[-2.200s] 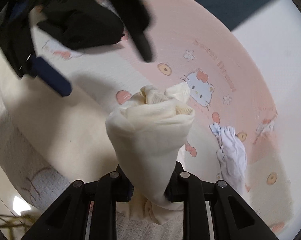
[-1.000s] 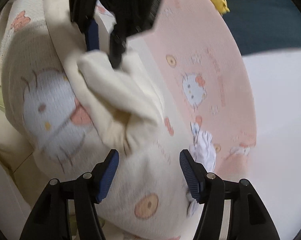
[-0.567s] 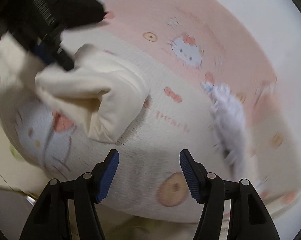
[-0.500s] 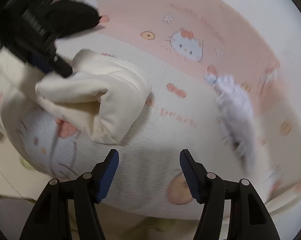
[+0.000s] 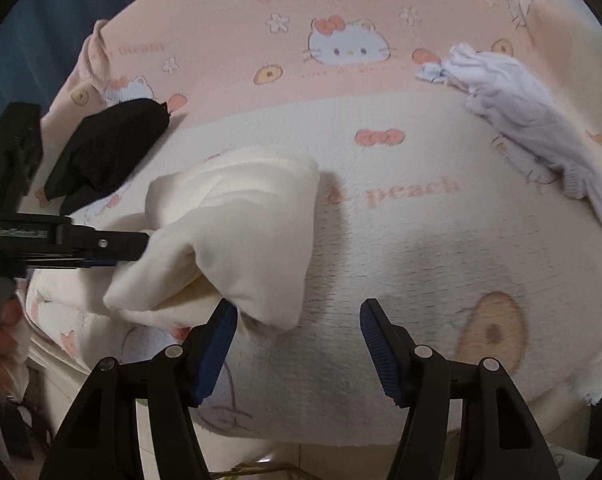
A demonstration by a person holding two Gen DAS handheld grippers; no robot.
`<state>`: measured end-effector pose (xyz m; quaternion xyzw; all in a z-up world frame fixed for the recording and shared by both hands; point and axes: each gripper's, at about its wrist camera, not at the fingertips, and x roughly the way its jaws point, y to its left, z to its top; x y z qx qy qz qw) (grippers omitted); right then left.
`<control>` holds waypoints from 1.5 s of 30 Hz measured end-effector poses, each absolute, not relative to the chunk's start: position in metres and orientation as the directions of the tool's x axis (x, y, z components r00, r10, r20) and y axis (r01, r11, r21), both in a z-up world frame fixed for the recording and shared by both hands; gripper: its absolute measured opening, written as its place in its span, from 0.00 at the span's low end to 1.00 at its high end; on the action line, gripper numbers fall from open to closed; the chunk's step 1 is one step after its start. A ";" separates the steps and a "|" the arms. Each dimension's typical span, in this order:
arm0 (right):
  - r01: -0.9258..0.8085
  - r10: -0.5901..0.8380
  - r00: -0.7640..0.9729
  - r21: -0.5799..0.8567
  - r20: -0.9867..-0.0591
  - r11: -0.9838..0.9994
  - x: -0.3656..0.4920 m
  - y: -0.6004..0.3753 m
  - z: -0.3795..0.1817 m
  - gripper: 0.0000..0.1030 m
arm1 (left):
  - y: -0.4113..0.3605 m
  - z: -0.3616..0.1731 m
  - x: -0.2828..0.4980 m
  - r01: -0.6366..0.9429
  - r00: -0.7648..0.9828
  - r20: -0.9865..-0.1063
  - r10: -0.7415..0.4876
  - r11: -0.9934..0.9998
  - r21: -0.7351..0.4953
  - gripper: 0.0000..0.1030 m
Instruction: Fold clothes
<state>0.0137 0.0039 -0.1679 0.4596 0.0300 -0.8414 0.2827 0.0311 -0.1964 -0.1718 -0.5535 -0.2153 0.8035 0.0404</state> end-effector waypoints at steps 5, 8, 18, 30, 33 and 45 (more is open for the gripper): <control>0.551 -0.440 -0.506 0.114 -0.742 -0.826 0.015 -0.017 -0.161 0.61 | -0.183 -0.162 0.036 0.105 -0.430 -0.877 0.215 -0.953 -0.285 0.37; 0.557 -0.435 -0.538 0.083 -0.722 -0.827 0.012 -0.030 -0.152 0.61 | -0.182 -0.159 0.037 0.095 -0.450 -0.872 0.194 -0.960 -0.262 0.37; 0.630 -0.423 -0.653 -0.141 -0.629 -0.763 0.038 -0.066 -0.121 0.40 | -0.197 -0.132 0.057 0.111 -0.487 -0.859 0.159 -0.964 -0.241 0.36; 0.692 -0.398 -0.618 -0.230 -0.678 -0.684 0.044 -0.077 -0.126 0.40 | -0.185 -0.104 0.091 0.031 -0.595 -0.794 0.125 -0.984 -0.178 0.55; 0.697 -0.395 -0.591 -0.199 -0.703 -0.689 0.038 -0.071 -0.127 0.40 | -0.170 -0.104 0.091 -0.037 -0.608 -0.787 0.103 -0.994 -0.102 0.55; 0.706 -0.432 -0.523 -0.090 -0.735 -0.702 0.026 -0.062 -0.122 0.40 | -0.098 -0.138 0.112 -0.370 -0.676 -0.722 -0.149 -0.779 0.507 0.55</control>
